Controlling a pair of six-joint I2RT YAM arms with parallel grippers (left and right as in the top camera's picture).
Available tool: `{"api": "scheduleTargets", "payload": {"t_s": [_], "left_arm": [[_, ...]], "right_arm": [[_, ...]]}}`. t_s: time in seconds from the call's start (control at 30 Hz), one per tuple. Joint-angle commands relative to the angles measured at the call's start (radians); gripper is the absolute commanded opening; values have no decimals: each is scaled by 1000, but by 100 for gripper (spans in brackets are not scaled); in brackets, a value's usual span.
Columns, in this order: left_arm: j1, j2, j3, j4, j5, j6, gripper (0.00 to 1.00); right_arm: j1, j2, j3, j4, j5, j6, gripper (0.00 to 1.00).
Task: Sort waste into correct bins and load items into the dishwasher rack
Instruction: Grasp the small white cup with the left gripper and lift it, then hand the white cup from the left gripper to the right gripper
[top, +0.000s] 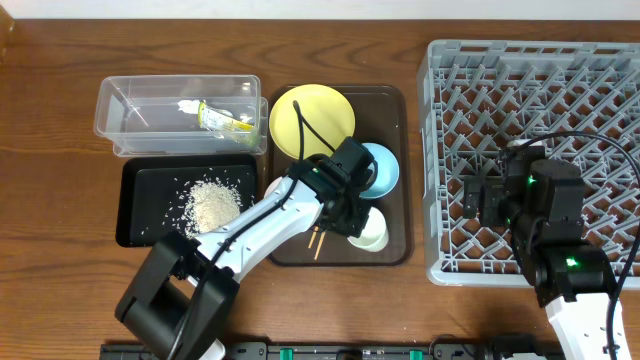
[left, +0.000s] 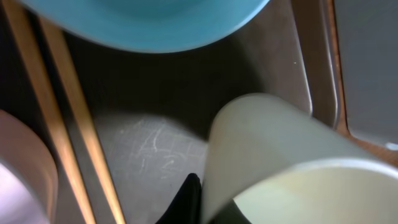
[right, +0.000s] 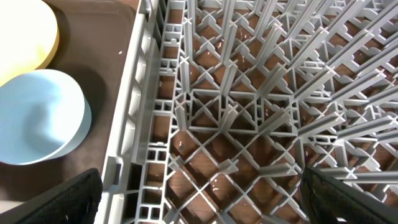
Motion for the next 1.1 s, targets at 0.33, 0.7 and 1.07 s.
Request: {"api": "scheduleTargets", "payload": {"t_s": [0.33,0.7,1.07], "left_arm": [[325,-266,5,78,249,-76,6],[479,-88,4,556,1051,-393,6],[395,-33,4,556,1130,-412,6]], "right_arm": [[15,7,20,68,-195,29,99],[42,227,19,258,-1006,-221,99],[77,379,19,652,-1134,-126,99]]}}
